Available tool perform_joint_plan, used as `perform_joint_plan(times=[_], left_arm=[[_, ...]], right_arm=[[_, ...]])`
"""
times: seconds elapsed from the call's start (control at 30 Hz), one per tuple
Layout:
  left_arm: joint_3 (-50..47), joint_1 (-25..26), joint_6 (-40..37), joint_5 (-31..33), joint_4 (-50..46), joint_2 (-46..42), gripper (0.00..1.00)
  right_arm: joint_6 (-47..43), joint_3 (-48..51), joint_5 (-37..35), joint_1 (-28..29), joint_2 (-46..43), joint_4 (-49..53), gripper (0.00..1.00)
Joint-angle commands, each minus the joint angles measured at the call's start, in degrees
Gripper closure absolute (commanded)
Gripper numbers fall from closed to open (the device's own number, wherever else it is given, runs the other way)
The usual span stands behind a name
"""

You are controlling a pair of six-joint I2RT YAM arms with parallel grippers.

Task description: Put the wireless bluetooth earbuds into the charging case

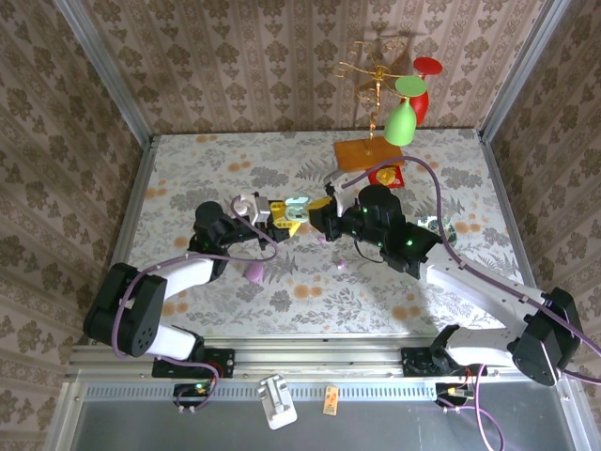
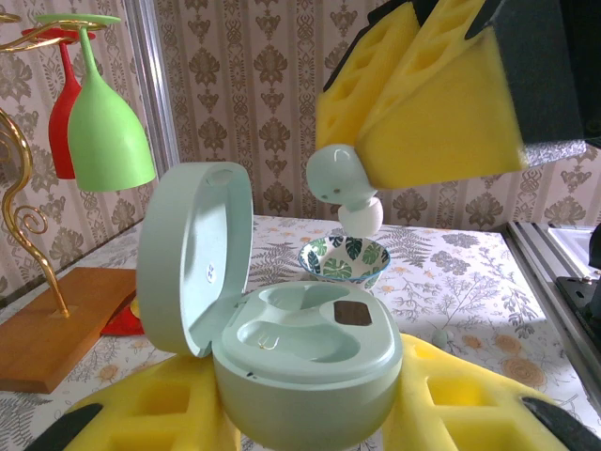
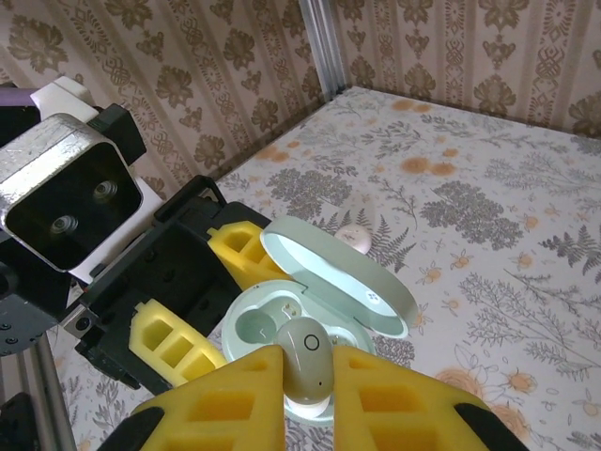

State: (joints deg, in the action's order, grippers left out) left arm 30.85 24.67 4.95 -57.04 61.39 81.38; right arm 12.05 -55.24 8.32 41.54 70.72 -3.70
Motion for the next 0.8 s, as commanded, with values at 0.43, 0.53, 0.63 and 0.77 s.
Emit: perform_joint_plan(times=[0.43,0.53,0.63,0.77], left_arm=[[1.6,0.0,1.8,-2.0,3.2,-0.9,0.73],[1.7,0.1,2.3,-2.2,3.6,-0.9,0.73],[1.8,0.0,2.3,-2.3,3.7,-1.1,0.73],[2.0,0.0,2.3,-2.4,3.7,-1.1,0.73]], right_arm=[[-2.2,-0.9,-0.7,0.4,2.3,-0.8,0.82],[-2.2,-0.7,-0.9,0.3,2.6,-0.5,0.82],[-2.2,-0.9,-0.9,0.4,2.9,-0.4,0.82],[-2.1,-0.7,-0.8,0.3,3.1,-0.5,0.81]])
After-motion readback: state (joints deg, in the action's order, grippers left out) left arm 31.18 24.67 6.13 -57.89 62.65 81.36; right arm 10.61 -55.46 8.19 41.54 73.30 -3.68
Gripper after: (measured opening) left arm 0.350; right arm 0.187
